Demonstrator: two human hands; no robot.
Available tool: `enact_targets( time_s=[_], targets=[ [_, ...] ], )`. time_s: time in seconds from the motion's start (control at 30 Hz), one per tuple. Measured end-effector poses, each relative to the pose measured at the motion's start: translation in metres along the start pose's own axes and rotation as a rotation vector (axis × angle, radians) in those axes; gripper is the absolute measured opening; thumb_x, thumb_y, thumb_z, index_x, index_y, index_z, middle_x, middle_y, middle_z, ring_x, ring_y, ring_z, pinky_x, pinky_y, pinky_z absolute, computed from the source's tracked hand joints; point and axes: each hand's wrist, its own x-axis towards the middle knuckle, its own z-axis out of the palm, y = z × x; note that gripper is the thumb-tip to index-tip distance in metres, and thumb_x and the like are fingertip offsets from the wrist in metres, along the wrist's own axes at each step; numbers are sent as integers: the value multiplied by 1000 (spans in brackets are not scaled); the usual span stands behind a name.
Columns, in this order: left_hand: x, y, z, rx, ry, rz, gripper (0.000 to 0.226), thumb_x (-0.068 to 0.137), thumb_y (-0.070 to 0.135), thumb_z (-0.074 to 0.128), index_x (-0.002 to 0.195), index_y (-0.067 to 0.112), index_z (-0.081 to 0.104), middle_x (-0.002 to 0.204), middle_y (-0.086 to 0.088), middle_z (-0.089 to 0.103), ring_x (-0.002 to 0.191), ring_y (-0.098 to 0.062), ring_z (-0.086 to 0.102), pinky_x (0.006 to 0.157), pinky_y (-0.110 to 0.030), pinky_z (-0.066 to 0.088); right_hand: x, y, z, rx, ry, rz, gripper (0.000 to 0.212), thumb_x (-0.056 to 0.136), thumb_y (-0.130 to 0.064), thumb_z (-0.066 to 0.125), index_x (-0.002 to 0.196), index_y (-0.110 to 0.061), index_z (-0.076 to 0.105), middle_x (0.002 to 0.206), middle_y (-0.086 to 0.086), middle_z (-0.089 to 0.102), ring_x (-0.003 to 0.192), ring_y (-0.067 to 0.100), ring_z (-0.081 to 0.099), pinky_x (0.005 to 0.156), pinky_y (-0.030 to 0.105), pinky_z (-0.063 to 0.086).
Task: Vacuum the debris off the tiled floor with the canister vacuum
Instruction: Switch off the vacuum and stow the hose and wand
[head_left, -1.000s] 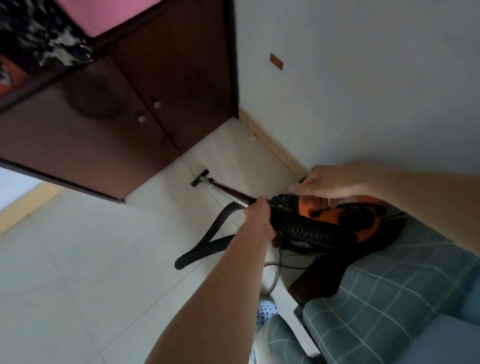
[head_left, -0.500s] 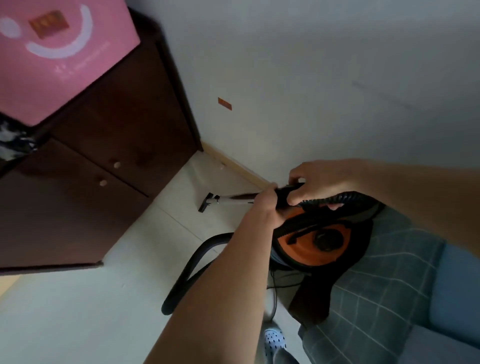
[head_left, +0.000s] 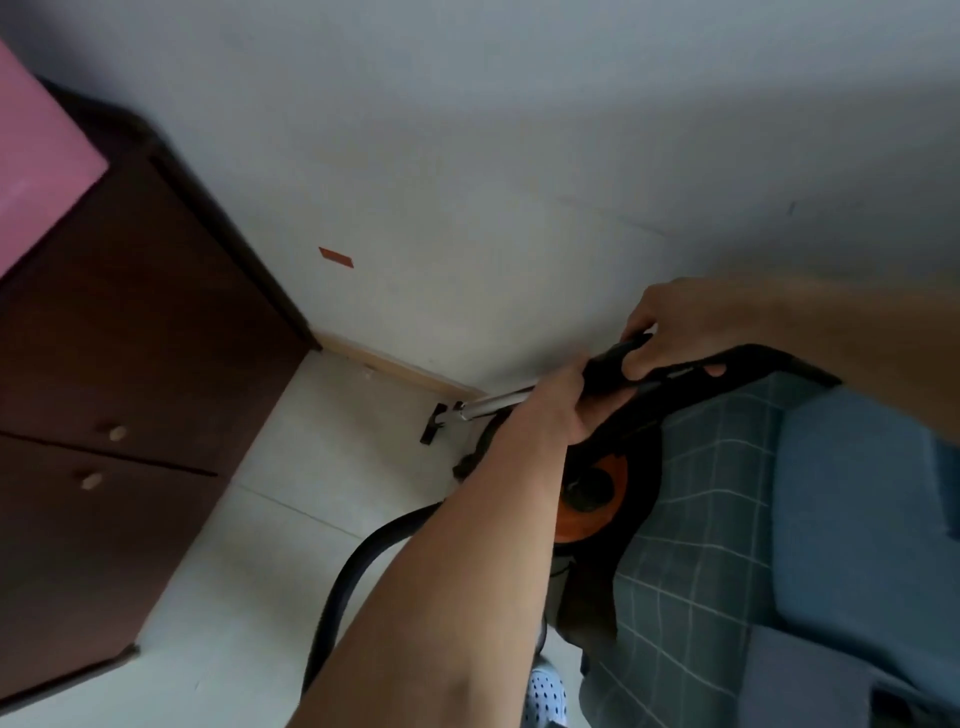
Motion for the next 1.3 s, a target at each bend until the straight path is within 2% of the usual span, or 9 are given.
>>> enact_targets(
  time_s=[0.2,0.33,0.47,0.73,0.83,0.97,1.07,1.23,1.3],
  targets=[
    [12,-6,17,54,-15,7,29,105,23,41,95,-2,54,76,-20,66,44,-25,67,44,-33,57,1,25,1,-60,35,86,39,81,-42,73,86,-4,73,57,5,67,50,21,64,57,31,55],
    [17,-3,16,130,9,-8,22,104,15,43,104,-4,54,87,-22,61,63,-32,67,51,-35,58,12,31,11,-95,18,84,41,88,-44,69,101,-5,64,99,13,67,90,31,67,78,39,58],
    [22,3,19,155,20,1,22,104,11,39,113,-5,52,89,-24,62,55,-32,68,56,-37,59,17,36,10,-121,20,86,50,91,-47,68,114,-3,64,113,15,66,99,32,65,88,44,58],
    [18,1,18,167,48,-9,28,103,22,46,117,-2,53,108,-22,61,87,-33,63,76,-41,57,6,41,10,-118,-8,95,75,88,-64,67,141,-12,54,138,11,58,119,30,58,97,39,51],
    [16,-3,19,154,54,-7,25,102,22,48,111,-1,51,101,-21,59,85,-32,62,65,-40,58,5,40,15,-99,-4,97,75,87,-62,70,141,-13,53,139,11,58,120,30,58,100,41,51],
    [14,-10,21,165,86,15,34,101,21,51,128,0,47,122,-24,54,91,-33,61,60,-41,58,1,38,20,-118,-23,94,77,87,-57,72,146,-13,50,141,11,57,122,30,58,100,42,52],
    [9,-13,23,167,95,25,29,102,21,50,124,3,47,104,-21,55,79,-31,59,49,-38,57,-1,38,24,-146,-18,98,80,85,-54,75,148,-13,48,143,11,57,124,31,58,101,43,51],
    [2,-15,23,219,117,5,36,101,24,51,130,4,47,119,-22,54,88,-33,59,71,-44,54,-6,39,29,-216,-18,102,76,87,-50,75,147,-14,47,140,10,58,122,30,59,97,40,52],
    [-2,-17,24,219,124,9,37,101,25,51,132,5,47,115,-21,53,83,-32,58,64,-43,55,-6,40,32,-230,-27,100,66,86,-47,76,138,-13,53,129,8,62,114,29,62,93,40,54]
  ],
)
